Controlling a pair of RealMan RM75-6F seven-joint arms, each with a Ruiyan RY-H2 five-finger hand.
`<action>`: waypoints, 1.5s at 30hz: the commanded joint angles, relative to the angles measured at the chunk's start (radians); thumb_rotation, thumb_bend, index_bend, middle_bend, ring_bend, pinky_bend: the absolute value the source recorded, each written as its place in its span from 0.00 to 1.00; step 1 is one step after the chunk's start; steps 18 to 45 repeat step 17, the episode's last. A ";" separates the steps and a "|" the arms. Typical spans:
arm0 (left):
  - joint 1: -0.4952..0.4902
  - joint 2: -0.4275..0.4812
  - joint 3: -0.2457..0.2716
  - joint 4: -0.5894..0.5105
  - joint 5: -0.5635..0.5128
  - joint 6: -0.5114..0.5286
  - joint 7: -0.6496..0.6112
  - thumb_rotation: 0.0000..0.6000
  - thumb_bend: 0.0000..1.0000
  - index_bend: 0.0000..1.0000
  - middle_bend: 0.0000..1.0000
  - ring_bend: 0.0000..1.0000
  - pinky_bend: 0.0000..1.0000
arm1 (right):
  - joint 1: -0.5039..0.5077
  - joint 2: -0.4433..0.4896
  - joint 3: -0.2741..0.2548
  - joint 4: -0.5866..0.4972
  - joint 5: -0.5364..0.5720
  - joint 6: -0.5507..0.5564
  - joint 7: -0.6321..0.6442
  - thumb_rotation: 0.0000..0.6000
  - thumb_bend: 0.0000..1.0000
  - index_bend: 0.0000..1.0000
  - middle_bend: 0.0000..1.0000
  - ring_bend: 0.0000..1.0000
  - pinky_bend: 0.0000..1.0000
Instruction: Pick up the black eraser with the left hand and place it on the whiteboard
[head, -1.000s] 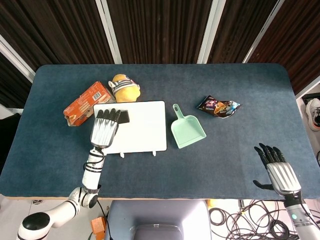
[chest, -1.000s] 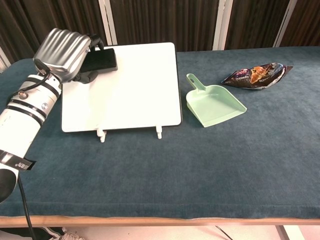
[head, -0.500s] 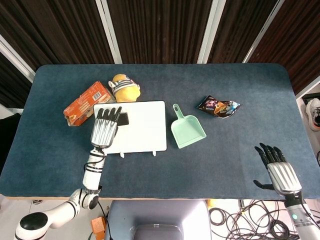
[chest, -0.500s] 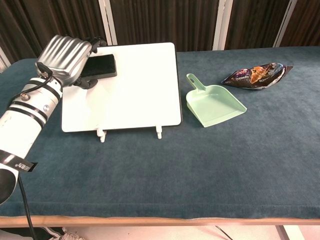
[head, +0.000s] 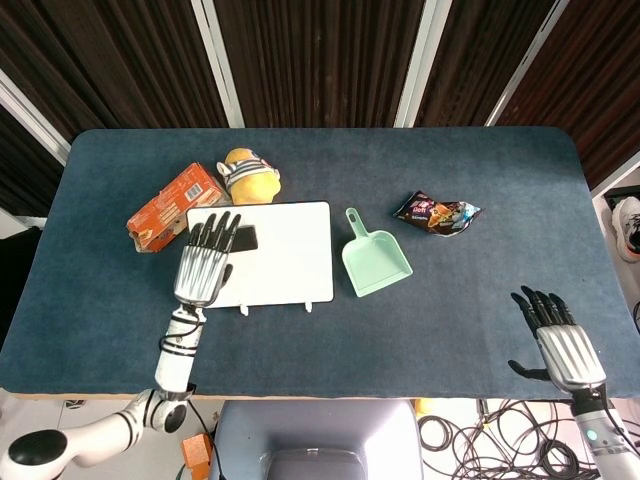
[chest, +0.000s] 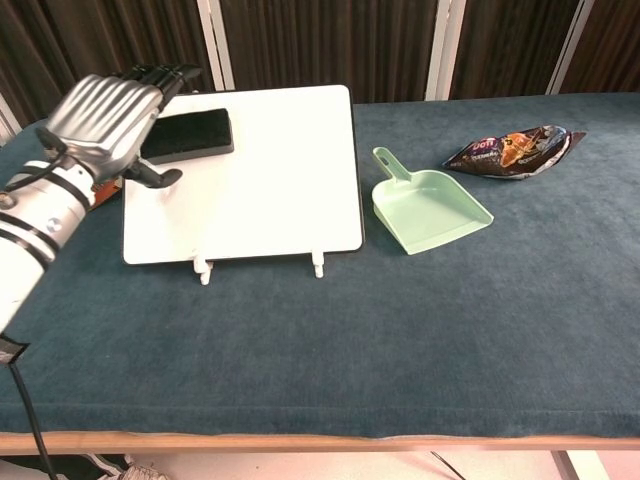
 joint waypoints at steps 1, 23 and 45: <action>0.227 0.370 0.145 -0.515 -0.027 0.065 0.070 1.00 0.23 0.00 0.05 0.04 0.19 | -0.004 0.001 0.000 0.000 0.000 0.005 0.002 1.00 0.08 0.00 0.00 0.00 0.00; 0.499 0.653 0.289 -0.598 0.017 0.179 -0.400 1.00 0.27 0.00 0.05 0.03 0.14 | -0.003 -0.035 0.000 -0.014 -0.004 0.010 -0.084 1.00 0.08 0.00 0.00 0.00 0.00; 0.499 0.653 0.289 -0.598 0.017 0.179 -0.400 1.00 0.27 0.00 0.05 0.03 0.14 | -0.003 -0.035 0.000 -0.014 -0.004 0.010 -0.084 1.00 0.08 0.00 0.00 0.00 0.00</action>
